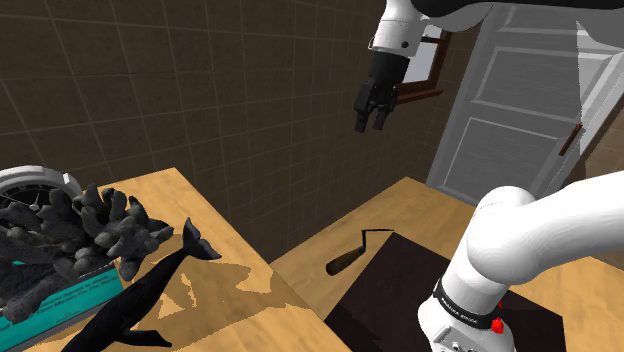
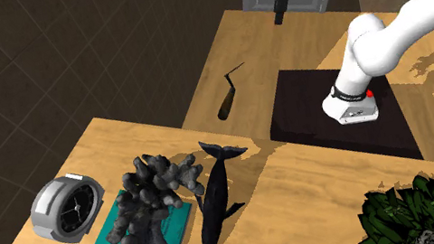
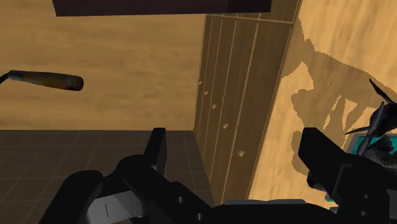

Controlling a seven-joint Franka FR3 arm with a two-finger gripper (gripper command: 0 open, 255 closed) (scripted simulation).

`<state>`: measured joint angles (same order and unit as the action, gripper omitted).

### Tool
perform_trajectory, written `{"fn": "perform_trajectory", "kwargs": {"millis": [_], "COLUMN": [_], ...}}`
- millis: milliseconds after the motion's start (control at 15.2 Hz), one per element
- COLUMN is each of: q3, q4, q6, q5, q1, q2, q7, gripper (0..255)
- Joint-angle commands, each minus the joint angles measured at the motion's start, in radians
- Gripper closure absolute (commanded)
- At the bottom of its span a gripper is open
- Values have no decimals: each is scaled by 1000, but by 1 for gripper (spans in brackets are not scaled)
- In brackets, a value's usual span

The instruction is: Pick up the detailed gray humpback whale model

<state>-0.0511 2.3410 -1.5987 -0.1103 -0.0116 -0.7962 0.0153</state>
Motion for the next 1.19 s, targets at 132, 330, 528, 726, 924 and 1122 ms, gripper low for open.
{"fn": "perform_trajectory", "kwargs": {"millis": [132,330,528,726,924,1122], "q3": [47,116,185,252,318,383], "q4": [-3,-16,-38,-70,-110,-160], "q6": [-32,-79,-123,-165,-202,-234], "q5": [-12,-24,-30,-26,-12,16], "q1": [18,43,65,83,97,108], "q2": [35,95,164,241,327,420], "q7": [-30,-74,-121,-169,-220,-277], "gripper": [0,0,0,0,0,0]}}
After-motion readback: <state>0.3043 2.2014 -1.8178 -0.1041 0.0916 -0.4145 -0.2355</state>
